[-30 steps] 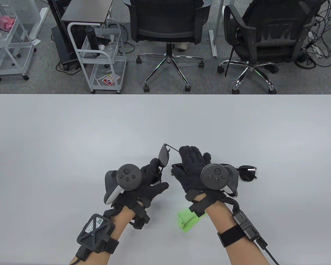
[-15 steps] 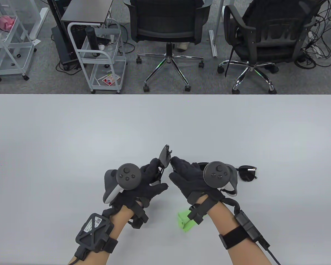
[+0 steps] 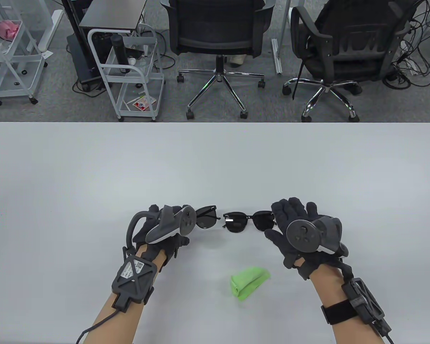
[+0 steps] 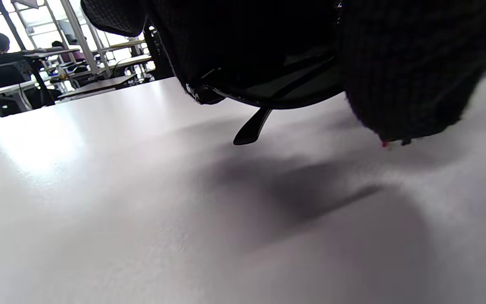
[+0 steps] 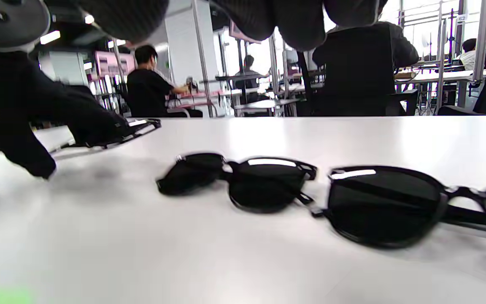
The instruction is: Dust sunglasses
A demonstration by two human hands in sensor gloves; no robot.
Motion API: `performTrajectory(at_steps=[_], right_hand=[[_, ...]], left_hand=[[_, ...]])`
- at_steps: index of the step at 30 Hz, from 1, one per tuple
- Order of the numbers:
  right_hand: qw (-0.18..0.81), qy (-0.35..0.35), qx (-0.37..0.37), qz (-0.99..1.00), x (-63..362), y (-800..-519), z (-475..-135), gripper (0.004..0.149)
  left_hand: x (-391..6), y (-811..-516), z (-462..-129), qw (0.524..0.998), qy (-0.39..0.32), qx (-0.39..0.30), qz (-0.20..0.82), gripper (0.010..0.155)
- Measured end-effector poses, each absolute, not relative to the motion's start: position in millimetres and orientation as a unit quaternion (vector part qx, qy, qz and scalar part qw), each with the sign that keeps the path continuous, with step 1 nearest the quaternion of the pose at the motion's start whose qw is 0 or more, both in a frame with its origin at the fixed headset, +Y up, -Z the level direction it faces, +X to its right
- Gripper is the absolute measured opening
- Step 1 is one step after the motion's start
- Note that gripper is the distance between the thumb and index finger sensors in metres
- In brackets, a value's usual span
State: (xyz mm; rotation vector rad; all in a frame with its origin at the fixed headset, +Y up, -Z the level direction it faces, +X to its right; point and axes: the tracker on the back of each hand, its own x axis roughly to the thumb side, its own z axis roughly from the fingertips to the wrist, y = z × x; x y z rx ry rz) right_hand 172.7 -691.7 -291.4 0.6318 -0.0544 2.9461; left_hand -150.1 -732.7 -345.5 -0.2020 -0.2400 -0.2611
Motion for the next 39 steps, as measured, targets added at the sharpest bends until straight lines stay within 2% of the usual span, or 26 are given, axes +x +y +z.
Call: performTrajectory(at_steps=[11,16,22,24,27,29,32,36,39], right_hand=[[0.059,-0.036,0.205,0.976,169,-690,-289,0.076],[0.064,-0.03,0.204,0.977,168,-690,-290,0.076],[0.073,-0.014,0.184,0.98,170,-680,-300,0.077],[0.091,0.012,0.167,0.982,170,-676,-304,0.08],[0.114,0.038,0.153,0.981,169,-673,-309,0.083],[0.136,0.056,0.144,0.979,165,-675,-309,0.086],[0.148,0.088,0.143,0.975,160,-685,-307,0.091],[0.136,0.131,0.153,0.97,155,-705,-300,0.096],[0.137,0.133,0.15,0.97,153,-718,-296,0.097]], left_hand=[[-152,-742,-361,0.975,-0.127,-0.138,-0.119,0.086],[-154,-738,-357,0.976,-0.128,-0.127,-0.125,0.095],[-162,-683,-340,0.993,-0.08,-0.074,-0.046,0.092],[-166,-662,-332,0.996,-0.052,-0.07,-0.02,0.093],[-170,-648,-319,0.997,-0.023,-0.069,0.016,0.097],[-174,-652,-310,0.996,-0.01,-0.08,0.042,0.101],[-176,-673,-300,0.989,-0.014,-0.125,0.081,0.106],[-177,-702,-293,0.985,-0.026,-0.155,0.066,0.109],[-177,-710,-293,0.983,-0.025,-0.162,0.082,0.109]])
